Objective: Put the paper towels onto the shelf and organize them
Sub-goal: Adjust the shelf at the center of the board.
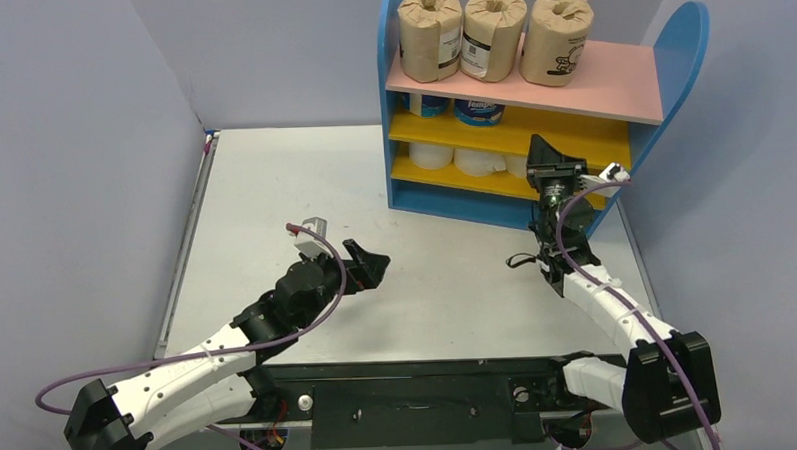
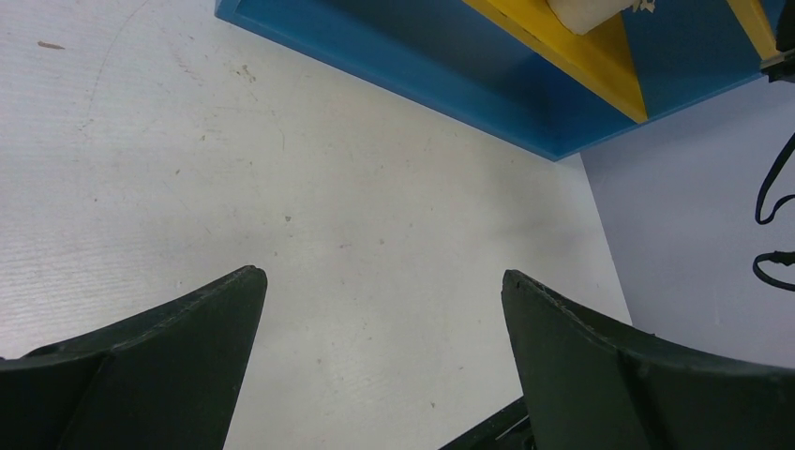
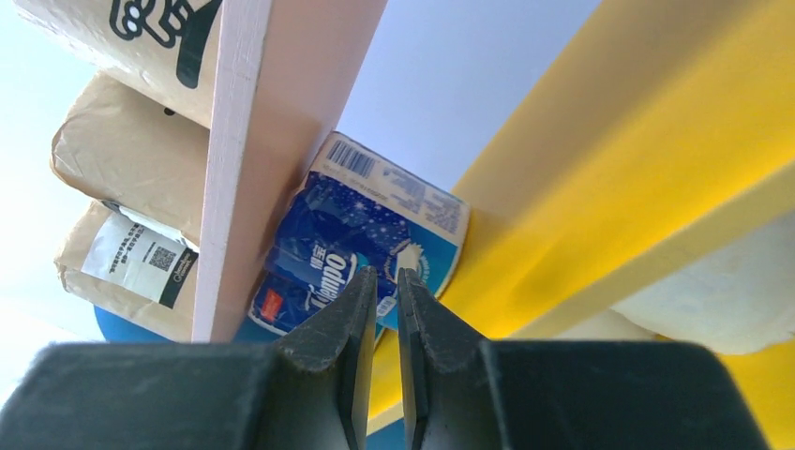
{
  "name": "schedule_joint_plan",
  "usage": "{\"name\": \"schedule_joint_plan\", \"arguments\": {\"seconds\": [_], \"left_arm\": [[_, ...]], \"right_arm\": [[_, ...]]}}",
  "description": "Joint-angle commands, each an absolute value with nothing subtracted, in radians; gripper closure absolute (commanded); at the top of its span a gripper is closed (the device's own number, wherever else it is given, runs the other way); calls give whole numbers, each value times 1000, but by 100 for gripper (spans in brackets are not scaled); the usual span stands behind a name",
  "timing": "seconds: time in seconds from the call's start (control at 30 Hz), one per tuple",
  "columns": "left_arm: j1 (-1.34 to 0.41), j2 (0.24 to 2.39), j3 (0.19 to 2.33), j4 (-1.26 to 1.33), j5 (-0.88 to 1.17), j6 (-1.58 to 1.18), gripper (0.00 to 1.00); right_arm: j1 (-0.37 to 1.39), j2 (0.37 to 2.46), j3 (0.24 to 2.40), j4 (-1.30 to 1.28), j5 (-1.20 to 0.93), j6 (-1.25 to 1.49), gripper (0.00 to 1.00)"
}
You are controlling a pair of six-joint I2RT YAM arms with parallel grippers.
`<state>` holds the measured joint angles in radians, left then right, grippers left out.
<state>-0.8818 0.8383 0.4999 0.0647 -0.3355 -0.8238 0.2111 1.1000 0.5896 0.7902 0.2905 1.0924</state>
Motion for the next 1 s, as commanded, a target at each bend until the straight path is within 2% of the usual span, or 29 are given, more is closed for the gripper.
{"name": "schedule_joint_plan", "arguments": {"seconds": [0.0, 0.4, 0.97], "left_arm": [[-877, 817, 501, 94, -336, -831, 4], [-879, 811, 498, 88, -346, -818, 4], [-877, 808, 490, 89, -357, -811, 4]], "right_arm": [[236, 1183, 688, 879, 299, 1105, 89], [241, 1475, 845, 980, 406, 1167, 89], [296, 1645, 1013, 953, 402, 1195, 89]]}}
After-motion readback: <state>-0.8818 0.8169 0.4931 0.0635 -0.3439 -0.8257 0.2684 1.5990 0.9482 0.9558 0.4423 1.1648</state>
